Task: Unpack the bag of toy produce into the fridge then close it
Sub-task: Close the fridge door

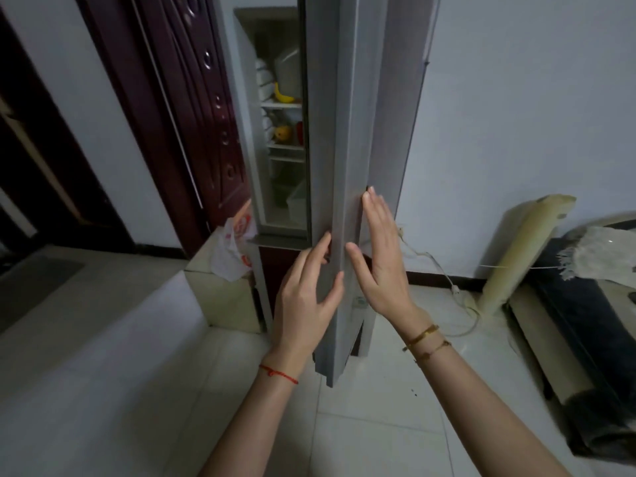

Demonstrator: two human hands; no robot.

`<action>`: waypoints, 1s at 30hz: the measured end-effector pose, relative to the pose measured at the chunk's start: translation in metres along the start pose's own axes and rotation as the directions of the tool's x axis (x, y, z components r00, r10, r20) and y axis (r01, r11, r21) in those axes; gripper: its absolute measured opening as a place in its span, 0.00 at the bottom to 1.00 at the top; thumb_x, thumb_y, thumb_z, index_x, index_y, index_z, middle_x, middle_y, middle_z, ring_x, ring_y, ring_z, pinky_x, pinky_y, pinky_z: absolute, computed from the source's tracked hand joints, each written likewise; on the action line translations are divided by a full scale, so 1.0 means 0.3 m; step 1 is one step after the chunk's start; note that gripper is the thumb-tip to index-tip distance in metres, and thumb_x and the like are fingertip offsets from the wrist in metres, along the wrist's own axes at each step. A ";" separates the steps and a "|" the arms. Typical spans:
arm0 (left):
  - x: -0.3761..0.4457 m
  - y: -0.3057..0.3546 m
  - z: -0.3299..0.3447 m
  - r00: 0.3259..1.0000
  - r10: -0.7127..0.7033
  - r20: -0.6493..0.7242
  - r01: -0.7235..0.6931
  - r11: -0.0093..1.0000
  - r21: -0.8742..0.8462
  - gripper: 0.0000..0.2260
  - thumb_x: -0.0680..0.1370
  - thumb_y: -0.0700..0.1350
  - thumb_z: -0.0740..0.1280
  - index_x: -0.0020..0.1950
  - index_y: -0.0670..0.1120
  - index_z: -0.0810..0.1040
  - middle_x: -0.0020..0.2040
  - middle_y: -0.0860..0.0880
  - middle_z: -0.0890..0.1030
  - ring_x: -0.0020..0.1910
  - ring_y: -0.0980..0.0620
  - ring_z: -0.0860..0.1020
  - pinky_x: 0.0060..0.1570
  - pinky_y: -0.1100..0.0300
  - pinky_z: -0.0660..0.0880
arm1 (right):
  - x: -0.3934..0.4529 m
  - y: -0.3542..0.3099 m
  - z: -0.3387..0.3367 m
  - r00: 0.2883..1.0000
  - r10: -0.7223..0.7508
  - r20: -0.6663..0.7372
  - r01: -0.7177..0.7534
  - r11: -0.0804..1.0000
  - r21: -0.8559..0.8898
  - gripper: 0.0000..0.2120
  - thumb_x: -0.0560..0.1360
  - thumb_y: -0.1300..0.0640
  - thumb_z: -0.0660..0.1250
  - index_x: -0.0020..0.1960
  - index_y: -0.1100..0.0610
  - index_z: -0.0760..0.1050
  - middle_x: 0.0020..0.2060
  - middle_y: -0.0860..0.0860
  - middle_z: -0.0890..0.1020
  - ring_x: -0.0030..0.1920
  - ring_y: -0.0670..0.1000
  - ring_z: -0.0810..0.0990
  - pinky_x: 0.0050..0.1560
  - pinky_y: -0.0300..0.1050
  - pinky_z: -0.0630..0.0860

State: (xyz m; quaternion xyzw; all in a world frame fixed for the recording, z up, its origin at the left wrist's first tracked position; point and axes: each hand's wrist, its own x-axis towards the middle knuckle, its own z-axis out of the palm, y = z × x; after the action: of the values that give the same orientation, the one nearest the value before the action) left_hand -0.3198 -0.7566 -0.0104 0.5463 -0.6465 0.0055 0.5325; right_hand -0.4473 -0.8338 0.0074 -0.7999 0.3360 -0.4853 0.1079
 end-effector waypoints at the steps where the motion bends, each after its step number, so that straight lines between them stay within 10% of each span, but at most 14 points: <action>1: 0.011 -0.038 -0.027 1.000 -0.024 -0.007 0.024 1.000 -0.004 0.25 0.77 0.43 0.69 0.74 0.46 0.68 0.57 0.51 0.77 0.55 0.60 0.75 0.58 0.71 0.70 | 0.020 -0.015 0.043 1.000 -0.006 0.002 0.006 1.000 0.002 0.31 0.81 0.57 0.61 0.79 0.60 0.52 0.80 0.51 0.52 0.80 0.52 0.49 0.79 0.55 0.51; 11: 0.173 -0.475 -0.253 0.984 -0.159 0.084 0.167 0.982 -0.087 0.27 0.78 0.45 0.68 0.76 0.50 0.65 0.66 0.60 0.71 0.63 0.63 0.72 0.65 0.62 0.71 | 0.251 -0.112 0.458 1.000 -0.018 -0.016 0.017 0.997 -0.080 0.30 0.82 0.57 0.60 0.79 0.60 0.51 0.80 0.51 0.51 0.80 0.51 0.46 0.79 0.55 0.51; 17: 0.316 -0.704 -0.324 0.941 -0.198 0.274 0.228 0.970 -0.082 0.31 0.81 0.46 0.64 0.80 0.52 0.52 0.79 0.56 0.55 0.75 0.65 0.51 0.75 0.60 0.55 | 0.403 -0.109 0.644 0.998 0.008 0.057 0.002 0.984 -0.178 0.29 0.83 0.54 0.57 0.80 0.54 0.48 0.80 0.48 0.49 0.80 0.48 0.45 0.79 0.56 0.51; 30: 0.657 -1.137 -0.289 0.907 -0.261 0.331 0.344 0.912 -0.222 0.33 0.78 0.48 0.62 0.80 0.56 0.49 0.80 0.55 0.56 0.78 0.57 0.54 0.75 0.44 0.58 | 0.723 0.033 0.928 0.984 0.012 0.178 0.056 0.927 -0.371 0.30 0.83 0.52 0.55 0.80 0.52 0.45 0.80 0.46 0.45 0.79 0.47 0.42 0.79 0.52 0.46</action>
State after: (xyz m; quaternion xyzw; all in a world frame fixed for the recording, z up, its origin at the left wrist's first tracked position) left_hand 0.0146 -0.9810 -0.0320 0.5558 -0.6195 -0.2493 0.4952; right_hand -0.1495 -1.0233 0.0143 -0.8495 0.4025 -0.3402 -0.0225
